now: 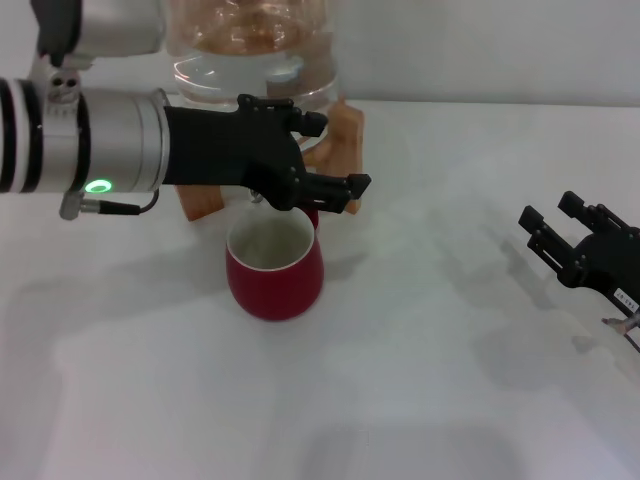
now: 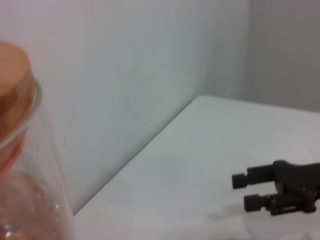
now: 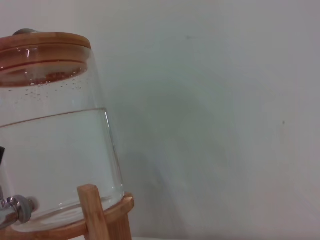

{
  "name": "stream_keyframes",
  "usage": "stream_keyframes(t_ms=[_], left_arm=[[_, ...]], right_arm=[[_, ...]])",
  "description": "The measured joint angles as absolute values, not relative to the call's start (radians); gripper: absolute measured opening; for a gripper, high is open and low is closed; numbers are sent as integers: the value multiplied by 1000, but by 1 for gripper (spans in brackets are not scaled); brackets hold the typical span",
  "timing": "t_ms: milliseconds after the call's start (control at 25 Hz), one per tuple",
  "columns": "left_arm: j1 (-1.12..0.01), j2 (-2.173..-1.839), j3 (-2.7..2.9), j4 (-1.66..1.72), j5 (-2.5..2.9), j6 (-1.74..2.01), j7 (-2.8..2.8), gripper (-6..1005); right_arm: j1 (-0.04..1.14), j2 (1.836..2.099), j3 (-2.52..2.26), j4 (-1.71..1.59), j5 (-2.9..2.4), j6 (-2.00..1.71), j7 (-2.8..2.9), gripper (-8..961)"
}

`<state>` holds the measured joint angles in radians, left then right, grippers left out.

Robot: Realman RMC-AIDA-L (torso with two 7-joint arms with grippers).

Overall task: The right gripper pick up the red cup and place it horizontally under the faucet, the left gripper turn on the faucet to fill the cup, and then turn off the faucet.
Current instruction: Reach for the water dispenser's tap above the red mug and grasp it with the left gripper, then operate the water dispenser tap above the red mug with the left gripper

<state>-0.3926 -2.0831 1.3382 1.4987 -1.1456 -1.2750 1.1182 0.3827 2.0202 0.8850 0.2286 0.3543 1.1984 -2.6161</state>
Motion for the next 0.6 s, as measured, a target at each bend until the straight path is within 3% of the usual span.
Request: stream_keyframes(t_ms=[280, 600], left_arm=[[-309, -2083, 1334, 1479, -1293, -1272, 1233, 857], [-290, -2084, 1341, 1405, -1336, -1271, 1259, 857]], right_arm=[[381, 2019, 885, 228, 354, 1198, -2616, 606], [380, 2018, 885, 228, 354, 1199, -2617, 606]])
